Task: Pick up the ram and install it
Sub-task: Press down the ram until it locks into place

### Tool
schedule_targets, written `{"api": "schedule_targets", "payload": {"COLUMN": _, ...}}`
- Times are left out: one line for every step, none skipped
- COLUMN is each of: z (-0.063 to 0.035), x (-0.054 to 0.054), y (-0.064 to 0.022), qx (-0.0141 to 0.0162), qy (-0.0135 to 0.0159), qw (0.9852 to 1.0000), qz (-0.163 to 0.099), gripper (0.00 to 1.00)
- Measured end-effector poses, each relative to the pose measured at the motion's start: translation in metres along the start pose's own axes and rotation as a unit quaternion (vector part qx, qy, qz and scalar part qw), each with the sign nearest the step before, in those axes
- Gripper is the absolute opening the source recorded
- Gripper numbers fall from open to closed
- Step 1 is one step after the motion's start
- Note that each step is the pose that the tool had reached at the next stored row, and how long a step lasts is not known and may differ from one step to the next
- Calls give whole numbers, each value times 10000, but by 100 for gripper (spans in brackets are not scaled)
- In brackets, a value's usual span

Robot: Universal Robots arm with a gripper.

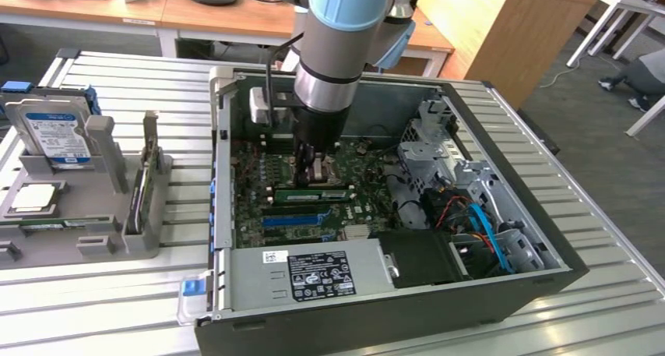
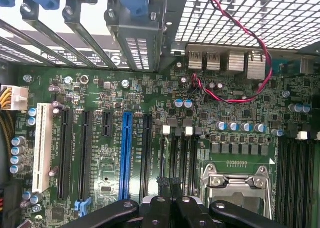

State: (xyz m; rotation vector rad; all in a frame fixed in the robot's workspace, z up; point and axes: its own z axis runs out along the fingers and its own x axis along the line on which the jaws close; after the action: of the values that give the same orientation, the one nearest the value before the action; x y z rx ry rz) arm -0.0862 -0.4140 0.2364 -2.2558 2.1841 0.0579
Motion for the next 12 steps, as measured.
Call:
{"api": "schedule_targets", "payload": {"z": 1, "x": 0, "y": 0, "qx": 0, "qy": 1, "qw": 10000, "qz": 0, "gripper": 11}}
{"api": "schedule_targets", "payload": {"z": 1, "x": 0, "y": 0, "qx": -1, "qy": 1, "qw": 10000, "qz": 0, "gripper": 11}}
{"api": "schedule_targets", "payload": {"z": 1, "x": 0, "y": 0, "qx": 0, "qy": 0, "qw": 10000, "qz": 0, "gripper": 11}}
{"api": "schedule_targets", "payload": {"z": 3, "x": 0, "y": 0, "qx": 1, "qy": -1, "qw": 10000, "qz": 0, "gripper": 11}}
{"api": "schedule_targets", "payload": {"z": 3, "x": 8, "y": 1, "qx": 1, "qy": -2, "qw": 10000, "qz": 0, "gripper": 11}}
{"api": "schedule_targets", "payload": {"z": 3, "x": 9, "y": 1, "qx": 1, "qy": -1, "qw": 10000, "qz": 1, "gripper": 11}}
{"api": "schedule_targets", "payload": {"z": 3, "x": 9, "y": 1, "qx": 1, "qy": -1, "qw": 10000, "qz": 1, "gripper": 11}}
{"api": "schedule_targets", "payload": {"z": 3, "x": 9, "y": 0, "qx": 1, "qy": -1, "qw": 10000, "qz": 0, "gripper": 11}}
{"api": "schedule_targets", "payload": {"z": 2, "x": 10, "y": 0, "qx": 0, "qy": 0, "qw": 10000, "qz": 0, "gripper": 11}}
{"api": "schedule_targets", "payload": {"z": 2, "x": 10, "y": 0, "qx": 0, "qy": 0, "qw": 10000, "qz": 0, "gripper": 11}}
{"api": "schedule_targets", "payload": {"z": 2, "x": 10, "y": 0, "qx": 0, "qy": 0, "qw": 10000, "qz": 0, "gripper": 11}}
{"api": "schedule_targets", "payload": {"z": 6, "x": 10, "y": 0, "qx": 0, "qy": -1, "qw": 10000, "qz": 0, "gripper": 11}}
